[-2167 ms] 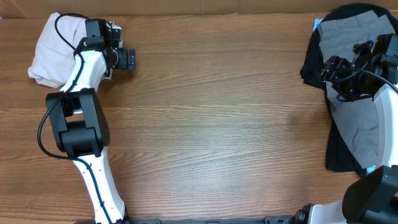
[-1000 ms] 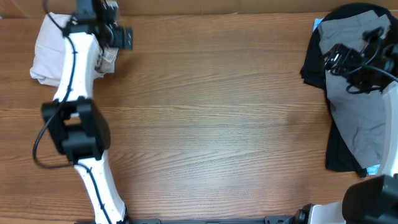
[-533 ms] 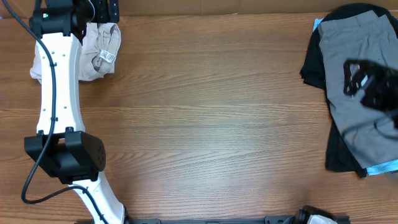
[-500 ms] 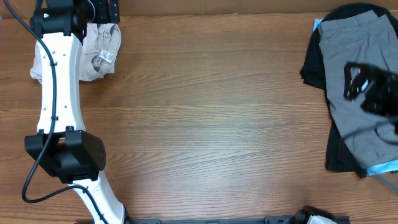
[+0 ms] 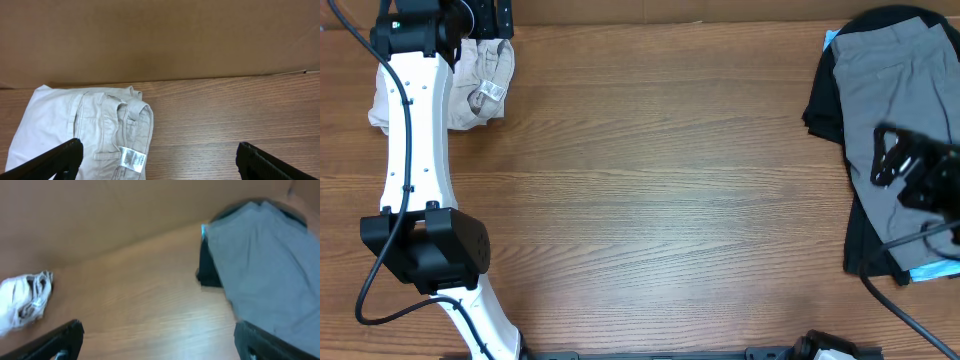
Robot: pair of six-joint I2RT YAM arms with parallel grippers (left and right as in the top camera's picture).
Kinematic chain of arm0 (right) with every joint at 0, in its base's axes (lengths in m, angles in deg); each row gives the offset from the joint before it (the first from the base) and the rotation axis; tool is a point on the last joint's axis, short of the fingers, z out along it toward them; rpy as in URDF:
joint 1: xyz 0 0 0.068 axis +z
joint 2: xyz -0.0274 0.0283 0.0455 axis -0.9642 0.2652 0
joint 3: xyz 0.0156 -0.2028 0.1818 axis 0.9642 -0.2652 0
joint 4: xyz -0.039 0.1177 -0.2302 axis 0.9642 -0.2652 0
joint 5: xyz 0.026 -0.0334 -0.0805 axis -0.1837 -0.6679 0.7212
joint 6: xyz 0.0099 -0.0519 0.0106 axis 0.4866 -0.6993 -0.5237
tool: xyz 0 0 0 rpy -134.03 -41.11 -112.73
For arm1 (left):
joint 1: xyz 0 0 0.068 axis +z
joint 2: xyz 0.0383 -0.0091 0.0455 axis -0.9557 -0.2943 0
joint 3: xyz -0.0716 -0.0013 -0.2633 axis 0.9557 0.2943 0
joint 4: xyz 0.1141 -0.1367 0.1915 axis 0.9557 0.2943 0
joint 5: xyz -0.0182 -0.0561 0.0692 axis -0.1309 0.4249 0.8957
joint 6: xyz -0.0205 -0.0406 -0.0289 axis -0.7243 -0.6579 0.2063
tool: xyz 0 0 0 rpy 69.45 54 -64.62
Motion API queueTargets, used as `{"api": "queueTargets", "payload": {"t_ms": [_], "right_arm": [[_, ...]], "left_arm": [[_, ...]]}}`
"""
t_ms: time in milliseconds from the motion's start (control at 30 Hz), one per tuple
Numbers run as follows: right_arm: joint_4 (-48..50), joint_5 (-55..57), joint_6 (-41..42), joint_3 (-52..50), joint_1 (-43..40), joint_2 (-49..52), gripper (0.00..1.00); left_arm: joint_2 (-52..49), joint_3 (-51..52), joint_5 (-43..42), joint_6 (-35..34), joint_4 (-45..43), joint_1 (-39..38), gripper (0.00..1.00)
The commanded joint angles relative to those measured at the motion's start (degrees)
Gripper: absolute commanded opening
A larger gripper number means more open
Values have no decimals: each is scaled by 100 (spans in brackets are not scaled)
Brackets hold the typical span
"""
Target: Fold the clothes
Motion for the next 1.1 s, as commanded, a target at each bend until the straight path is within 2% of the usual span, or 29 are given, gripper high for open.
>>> {"api": "queueTargets", "payload": {"t_ms": [0, 67, 233, 333, 433, 567, 733, 1067], "right_arm": [[918, 79, -66, -852, 409, -479, 100], [2098, 96, -59, -2035, 680, -1091, 100], [4229, 90, -55, -4634, 1003, -2352, 100], [5635, -4, 11, -6577, 1200, -3305, 100], [6494, -13, 11, -7831, 1329, -4006, 100], [7154, 142, 9, -9058, 1440, -4828, 100], [7263, 157, 9, -9761, 1491, -5407, 100], [6813, 236, -7, -9746, 1506, -5442, 100]], "left_arm": [[-15, 22, -59, -52, -17, -37, 100], [-15, 22, -59, -52, -17, -37, 100], [-15, 22, -59, -52, -17, -37, 100], [-15, 22, -59, -52, -17, -37, 100], [-15, 22, -59, -52, -17, -37, 100], [-15, 22, -59, -52, -17, -37, 100], [-15, 22, -59, -52, -17, -37, 100], [-15, 22, -59, -50, -17, -37, 100]]}}
